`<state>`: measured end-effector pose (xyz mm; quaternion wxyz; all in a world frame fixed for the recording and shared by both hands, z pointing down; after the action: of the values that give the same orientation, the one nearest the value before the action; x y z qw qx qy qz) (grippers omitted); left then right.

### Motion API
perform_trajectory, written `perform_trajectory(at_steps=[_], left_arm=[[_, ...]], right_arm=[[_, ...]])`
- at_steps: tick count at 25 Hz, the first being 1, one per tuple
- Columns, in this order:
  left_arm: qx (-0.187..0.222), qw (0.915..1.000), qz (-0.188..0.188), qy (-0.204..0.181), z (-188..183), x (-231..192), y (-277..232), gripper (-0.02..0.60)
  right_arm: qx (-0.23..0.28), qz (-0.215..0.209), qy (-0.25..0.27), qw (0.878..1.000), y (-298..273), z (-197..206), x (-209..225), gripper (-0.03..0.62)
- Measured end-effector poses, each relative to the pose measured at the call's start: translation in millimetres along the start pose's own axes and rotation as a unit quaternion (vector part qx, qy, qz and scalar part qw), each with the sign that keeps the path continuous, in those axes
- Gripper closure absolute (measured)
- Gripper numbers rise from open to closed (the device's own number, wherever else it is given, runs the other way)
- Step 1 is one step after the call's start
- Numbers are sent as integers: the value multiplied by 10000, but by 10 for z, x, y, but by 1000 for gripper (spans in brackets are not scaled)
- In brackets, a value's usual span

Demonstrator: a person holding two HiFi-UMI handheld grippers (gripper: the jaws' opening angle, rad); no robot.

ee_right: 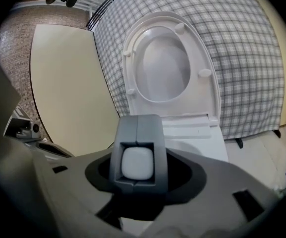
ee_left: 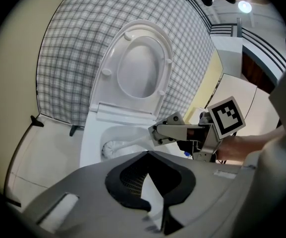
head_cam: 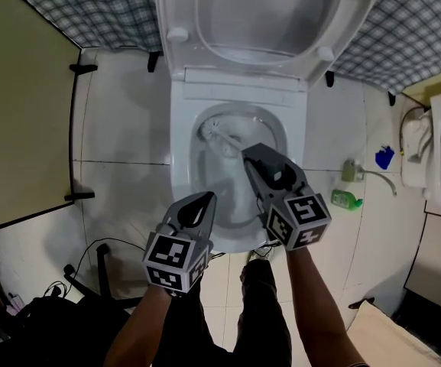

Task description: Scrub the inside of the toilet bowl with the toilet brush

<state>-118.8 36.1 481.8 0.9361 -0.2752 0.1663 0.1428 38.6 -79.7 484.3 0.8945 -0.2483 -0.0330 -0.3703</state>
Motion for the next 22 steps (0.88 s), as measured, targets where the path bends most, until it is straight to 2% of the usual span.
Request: perform_trajectory(at_steps=[7,13,17,22], left_arm=[[-67,10000,32,33,63,-1,-29,574],[-61,10000,43,25,91,-6,-59,574],[-87,9999,61,8,81,-13,-57,574],[-58,10000,51,16,56,-25,-52,574]], right_arm=[[-173,336,-165,9992,122,118,162,384],[-621,575,-193,9962,134,462,286,384],[-448,593,-327,9967,123,401,270,384],[136,521,-149,9984,197,-62,191,384]])
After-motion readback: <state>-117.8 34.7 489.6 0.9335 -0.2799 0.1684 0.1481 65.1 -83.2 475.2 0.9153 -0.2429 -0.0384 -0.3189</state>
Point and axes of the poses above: the fingertips, and each gripper's own axes: y backward along the fingers, x to its right, z out of its underside, the point moved 8 cm from there along y, backward along the fingers, and after that the axes turned 7 degrees about x, right-handed, at the moved point
